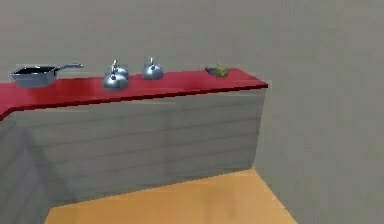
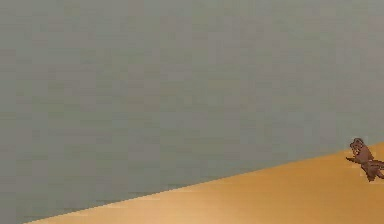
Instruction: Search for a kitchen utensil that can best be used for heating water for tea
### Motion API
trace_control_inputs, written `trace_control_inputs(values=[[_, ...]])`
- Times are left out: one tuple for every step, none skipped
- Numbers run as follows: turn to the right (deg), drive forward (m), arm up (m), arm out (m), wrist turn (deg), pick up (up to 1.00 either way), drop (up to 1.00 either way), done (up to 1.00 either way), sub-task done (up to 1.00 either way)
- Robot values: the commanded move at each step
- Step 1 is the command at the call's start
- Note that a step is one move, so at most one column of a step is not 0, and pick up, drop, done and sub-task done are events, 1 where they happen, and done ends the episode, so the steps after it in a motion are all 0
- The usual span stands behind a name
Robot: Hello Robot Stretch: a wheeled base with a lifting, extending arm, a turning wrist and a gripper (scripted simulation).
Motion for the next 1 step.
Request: trace_control_inputs(values=[[6.0, 0.0, 0.0, 0.0, 0.0, 0.0, 0.0, 0.0, 0.0]])
